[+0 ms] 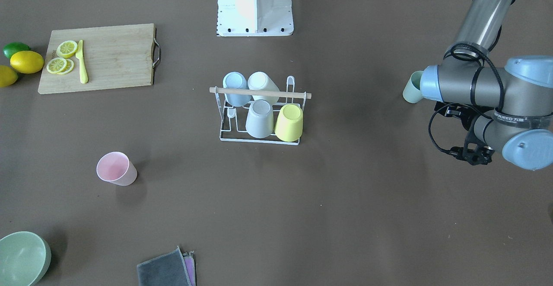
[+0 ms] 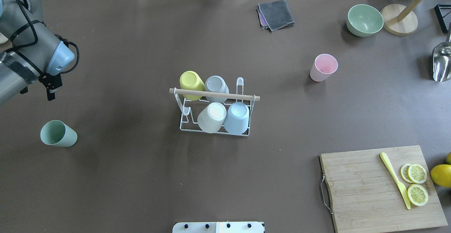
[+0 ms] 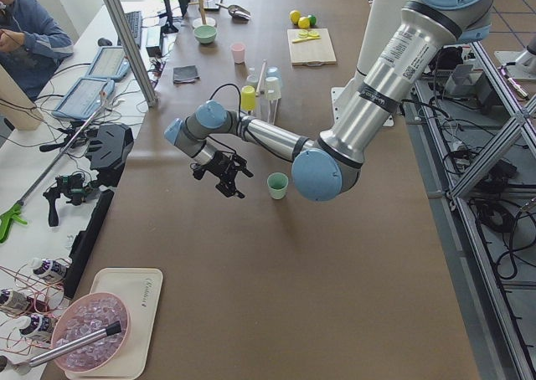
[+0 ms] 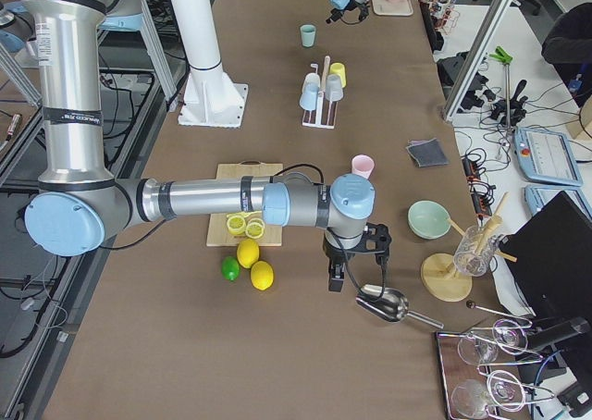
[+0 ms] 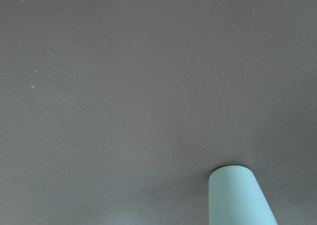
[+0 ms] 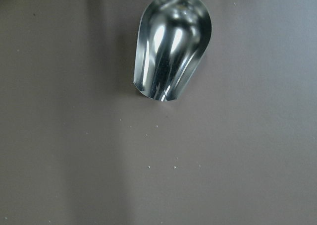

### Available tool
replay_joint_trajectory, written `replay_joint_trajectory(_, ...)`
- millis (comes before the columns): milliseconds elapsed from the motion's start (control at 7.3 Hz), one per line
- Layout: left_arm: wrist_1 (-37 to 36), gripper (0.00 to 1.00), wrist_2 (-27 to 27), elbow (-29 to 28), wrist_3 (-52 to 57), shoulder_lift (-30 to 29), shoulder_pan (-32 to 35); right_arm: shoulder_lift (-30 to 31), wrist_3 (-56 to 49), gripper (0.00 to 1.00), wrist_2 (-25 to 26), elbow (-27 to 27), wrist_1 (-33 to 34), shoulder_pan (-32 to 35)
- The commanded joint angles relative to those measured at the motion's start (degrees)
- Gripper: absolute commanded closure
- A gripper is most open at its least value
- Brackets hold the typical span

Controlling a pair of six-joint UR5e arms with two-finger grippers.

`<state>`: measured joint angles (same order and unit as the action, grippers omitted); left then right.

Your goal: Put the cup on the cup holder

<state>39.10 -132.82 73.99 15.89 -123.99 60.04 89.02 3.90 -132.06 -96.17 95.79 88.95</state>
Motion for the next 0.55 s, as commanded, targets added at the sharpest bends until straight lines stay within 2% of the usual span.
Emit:
replay_joint_trajectory(0,-1.0,0.02,0.3,-2.9,0.5,-3.0,-1.5,-5.5,0.3,0.00,-0.1,0.4,0.4,-2.6)
replay_joint_trajectory(137,-2.1,0.02,0.0,-3.3,0.1,-3.0,-3.4,-8.0,0.7,0.00,0.0,0.2,0.5,-6.1)
replay_joint_trajectory(411,-3.2,0.02,0.0,-5.3,0.2,-4.1,-5.6,-15.8,12.8,0.00,0.4,3.2,0.0,-13.4)
